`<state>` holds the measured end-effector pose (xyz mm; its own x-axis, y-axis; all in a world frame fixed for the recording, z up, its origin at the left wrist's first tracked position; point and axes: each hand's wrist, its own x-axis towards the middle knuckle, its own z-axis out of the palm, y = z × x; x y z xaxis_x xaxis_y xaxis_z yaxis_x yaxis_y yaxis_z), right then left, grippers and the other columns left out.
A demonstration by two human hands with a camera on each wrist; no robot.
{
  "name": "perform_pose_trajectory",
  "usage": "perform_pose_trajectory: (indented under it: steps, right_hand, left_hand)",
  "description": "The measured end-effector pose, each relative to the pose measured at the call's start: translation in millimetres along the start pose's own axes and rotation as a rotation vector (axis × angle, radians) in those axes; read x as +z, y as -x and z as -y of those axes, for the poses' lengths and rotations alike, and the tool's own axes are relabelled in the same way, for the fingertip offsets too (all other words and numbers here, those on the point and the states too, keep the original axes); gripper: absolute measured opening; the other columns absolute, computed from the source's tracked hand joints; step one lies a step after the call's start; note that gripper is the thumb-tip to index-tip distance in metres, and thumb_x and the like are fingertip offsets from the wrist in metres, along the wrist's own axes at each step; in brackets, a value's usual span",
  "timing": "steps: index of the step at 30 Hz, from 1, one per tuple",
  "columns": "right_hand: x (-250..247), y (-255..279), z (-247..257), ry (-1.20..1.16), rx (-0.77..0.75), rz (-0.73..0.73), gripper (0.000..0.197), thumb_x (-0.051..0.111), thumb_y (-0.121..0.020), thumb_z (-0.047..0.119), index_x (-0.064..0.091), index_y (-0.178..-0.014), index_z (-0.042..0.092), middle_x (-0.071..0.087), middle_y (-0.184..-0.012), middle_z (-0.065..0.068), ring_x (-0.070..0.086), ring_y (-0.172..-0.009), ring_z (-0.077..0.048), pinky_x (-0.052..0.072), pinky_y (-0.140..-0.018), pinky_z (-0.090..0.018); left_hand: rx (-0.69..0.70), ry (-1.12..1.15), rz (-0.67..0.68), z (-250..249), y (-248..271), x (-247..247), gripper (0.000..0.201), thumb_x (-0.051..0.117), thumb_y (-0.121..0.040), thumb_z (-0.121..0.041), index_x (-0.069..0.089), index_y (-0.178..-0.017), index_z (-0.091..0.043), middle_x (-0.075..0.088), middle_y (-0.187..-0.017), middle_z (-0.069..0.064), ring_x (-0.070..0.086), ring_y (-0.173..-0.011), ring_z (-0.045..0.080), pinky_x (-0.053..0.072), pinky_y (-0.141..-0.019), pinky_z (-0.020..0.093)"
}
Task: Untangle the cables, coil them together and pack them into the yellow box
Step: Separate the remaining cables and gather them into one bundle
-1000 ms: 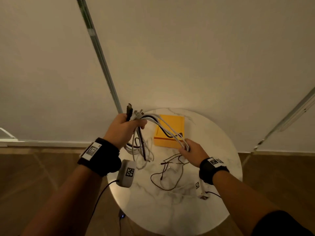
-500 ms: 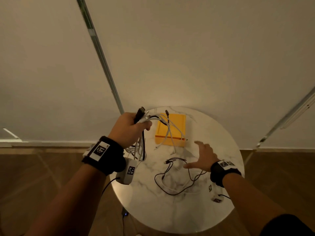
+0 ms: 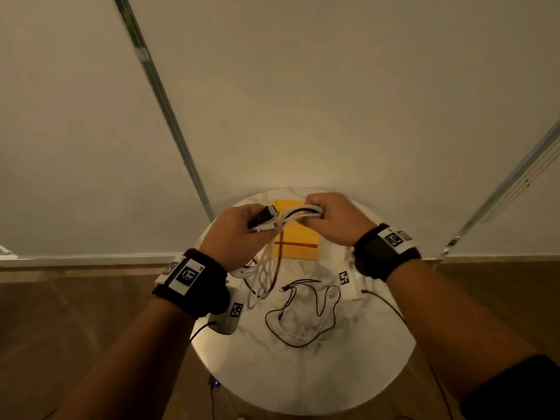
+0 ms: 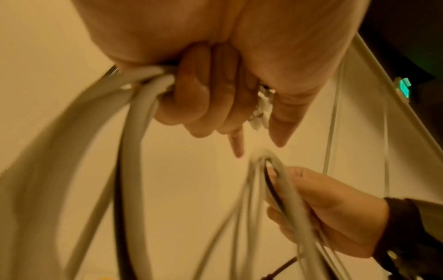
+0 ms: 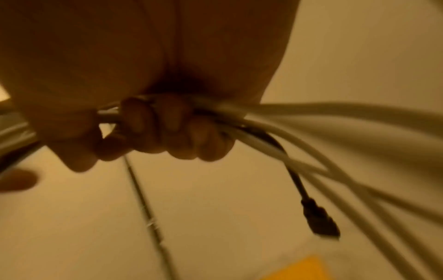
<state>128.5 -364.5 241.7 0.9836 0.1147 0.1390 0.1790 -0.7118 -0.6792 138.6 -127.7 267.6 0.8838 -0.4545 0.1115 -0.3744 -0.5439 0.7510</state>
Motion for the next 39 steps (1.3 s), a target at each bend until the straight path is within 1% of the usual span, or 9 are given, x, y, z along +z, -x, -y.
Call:
perform_pose_trajectory:
  steps: [3,8,12,17,23,28,30,34,39]
  right_hand:
    - [-26.2,-1.3,-31.3,0.204,0.097,-0.073,0.023,0.066,-0.089,0.03,0.057,-0.072,0.017,0.058,-0.066,-0.004,0.057,-0.065,-0.024,0.047,-0.062,-0.039]
    - [-30.8,-13.6,-95.9,0.347,0.284,-0.084,0.014,0.061,-0.089,0.026,0.059,-0.08,0.015,0.06,-0.076,-0.005,0.057,-0.074,-0.031,0.043,-0.062,-0.035]
    - [-6.6,-18.3,-142.7,0.41,0.432,0.05,0.018,0.061,-0.091,0.027,0.056,-0.079,0.015,0.061,-0.082,-0.009,0.058,-0.079,-0.033,0.042,-0.064,-0.034]
    - [30.3,-7.9,-190.1,0.535,0.633,0.151,0.018,0.059,-0.09,0.037,0.061,-0.092,0.019,0.062,-0.107,-0.012,0.056,-0.101,-0.036,0.049,-0.086,-0.044]
    - [52.6,0.2,-207.2,0.266,0.966,0.085,0.098,0.074,-0.086,0.044,0.018,-0.155,0.005,0.043,-0.148,-0.025,0.05,-0.128,-0.044,0.048,-0.101,-0.051]
    - [91.2,26.7,-191.3,-0.312,1.194,0.186,0.061,0.063,-0.089,0.059,0.06,-0.114,0.004,0.067,-0.088,-0.013,0.061,-0.07,-0.028,0.048,-0.062,-0.033]
    - [116.5,35.9,-184.9,-0.68,1.283,0.131,0.052,0.046,-0.095,0.059,0.056,-0.095,0.008,0.07,-0.075,-0.014,0.068,-0.067,-0.032,0.047,-0.067,-0.037]
    - [149.1,30.4,-167.7,-0.614,1.039,0.121,0.032,0.046,-0.099,0.023,0.069,-0.086,0.004,0.077,-0.097,-0.017,0.068,-0.076,-0.025,0.048,-0.07,-0.031]
    - [177.3,20.0,-158.4,0.023,0.542,0.302,0.048,0.062,-0.087,0.021,0.063,-0.135,0.027,0.059,-0.142,0.002,0.055,-0.129,-0.019,0.041,-0.111,-0.033]
  left_hand:
    - [-0.023,0.052,-0.177,10.7,-0.2,-9.1,0.016,0.073,-0.094,-0.034,0.078,-0.102,-0.021,0.077,-0.09,0.002,0.068,-0.079,0.011,0.054,-0.077,0.035]
    - [-0.138,0.271,-0.498,27.4,-5.4,-26.3,0.044,0.07,-0.096,-0.035,0.061,-0.054,-0.025,0.049,-0.051,-0.012,0.044,-0.051,0.008,0.037,-0.058,0.028]
    - [-0.147,0.495,-0.573,38.2,-6.8,-44.0,0.044,0.07,-0.089,-0.052,0.055,-0.057,-0.025,0.033,-0.055,-0.001,0.029,-0.048,0.018,0.025,-0.05,0.033]
    - [-0.082,0.604,-0.62,39.3,-4.9,-53.2,0.033,0.062,-0.097,-0.035,0.051,-0.067,-0.027,0.036,-0.048,-0.014,0.029,-0.039,0.007,0.023,-0.04,0.023]
    - [-0.076,0.764,-0.675,31.7,-7.4,-54.2,0.038,0.055,-0.104,-0.026,0.048,-0.067,-0.029,0.03,-0.052,-0.011,0.015,-0.048,0.017,0.012,-0.043,0.03]
    - [-0.025,0.786,-0.682,29.0,-12.6,-54.1,0.04,0.054,-0.103,-0.031,0.041,-0.066,-0.029,0.019,-0.056,-0.001,0.012,-0.048,0.018,0.011,-0.045,0.029]
    - [-0.013,0.801,-0.688,27.9,-13.7,-56.4,0.042,0.054,-0.102,-0.034,0.038,-0.064,-0.029,0.019,-0.055,-0.002,0.012,-0.047,0.016,0.012,-0.045,0.028]
    - [0.003,0.779,-0.665,26.1,-13.2,-64.9,0.045,0.053,-0.104,-0.035,0.034,-0.064,-0.027,0.018,-0.054,-0.001,0.013,-0.045,0.016,0.013,-0.046,0.028]
    - [0.018,0.751,-0.684,22.3,-9.8,-74.6,0.047,0.051,-0.105,-0.034,0.032,-0.063,-0.023,0.018,-0.054,0.002,0.014,-0.044,0.017,0.013,-0.046,0.03]
